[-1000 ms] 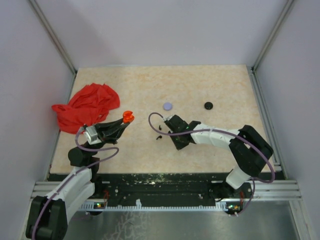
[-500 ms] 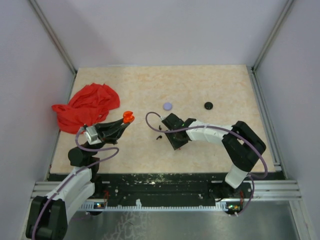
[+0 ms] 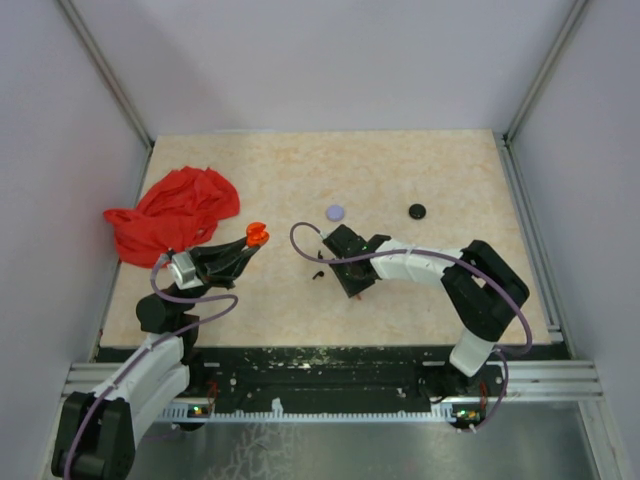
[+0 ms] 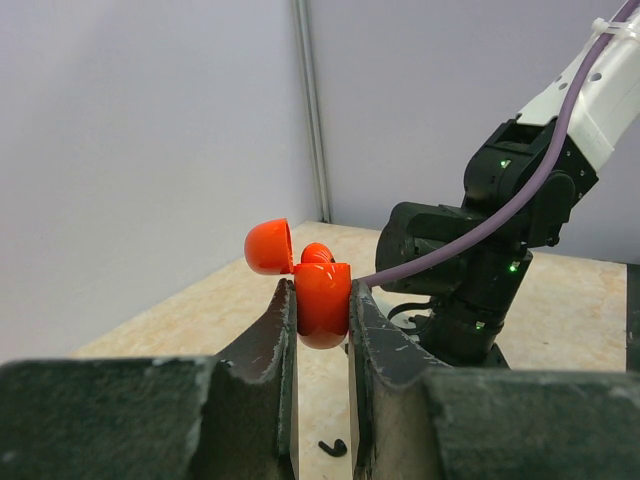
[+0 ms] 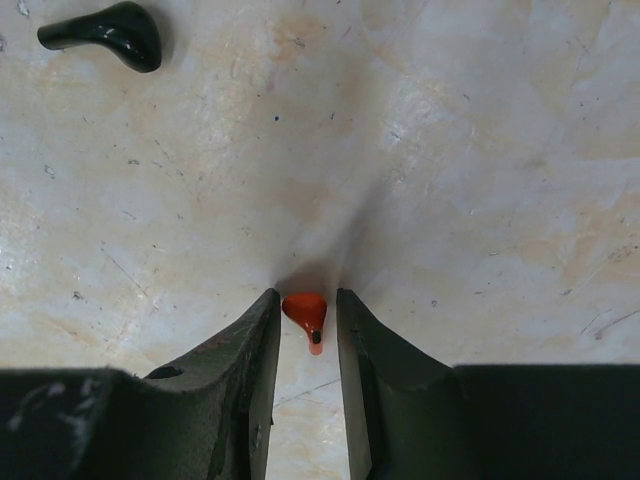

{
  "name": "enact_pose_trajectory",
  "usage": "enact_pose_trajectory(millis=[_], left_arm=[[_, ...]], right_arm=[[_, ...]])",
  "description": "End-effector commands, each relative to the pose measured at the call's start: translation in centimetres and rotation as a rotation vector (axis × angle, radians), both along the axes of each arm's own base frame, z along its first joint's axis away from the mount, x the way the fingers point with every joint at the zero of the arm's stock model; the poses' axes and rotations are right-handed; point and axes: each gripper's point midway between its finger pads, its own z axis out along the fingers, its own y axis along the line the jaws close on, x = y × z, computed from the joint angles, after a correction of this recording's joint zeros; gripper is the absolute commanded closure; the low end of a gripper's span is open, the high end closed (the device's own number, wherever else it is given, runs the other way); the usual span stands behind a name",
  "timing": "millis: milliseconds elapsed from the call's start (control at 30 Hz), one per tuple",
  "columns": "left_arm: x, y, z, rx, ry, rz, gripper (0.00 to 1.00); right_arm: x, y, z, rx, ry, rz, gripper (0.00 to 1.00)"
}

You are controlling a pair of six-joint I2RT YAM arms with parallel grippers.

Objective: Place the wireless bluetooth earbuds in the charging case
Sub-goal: Pick up the earbud from the center of the board.

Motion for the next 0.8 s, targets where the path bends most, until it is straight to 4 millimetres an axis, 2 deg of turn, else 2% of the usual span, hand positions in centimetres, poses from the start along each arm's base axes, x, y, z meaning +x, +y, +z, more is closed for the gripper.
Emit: enact_pose_trajectory(millis=[0,233,433,500,767], left_arm=[[-0.4,0.1,1.7,-0.012,-0.057,-0.006,1.0],[-0.5,0.0,1.7,-0.011,-0.057,-0.01,1.0],[-0.4,-0.1,1.4,-0.007,-0.045,-0.02,1.0],[-0.4,-0.1,1.4,-0.005,-0.04,-0.024,1.0],[-0.3,-0.5,1.0,0.003,-0.019,-0.049,1.0]], right_arm=[[0.1,-0.5,-0.4,-0.03,0.018,-0.016,0.71],[-0.2,-0.7,-0.2,-0.027,0.016,-0.019,0.77],[0.5,0.0,1.0,0.017,-0.024,-0.019,0.84],[1.0,0.4,2.3,0.052,-0.062,-0.018,0.85],[2.3,1.2,4.6,0.124,-0.163,-0.009,0.87]])
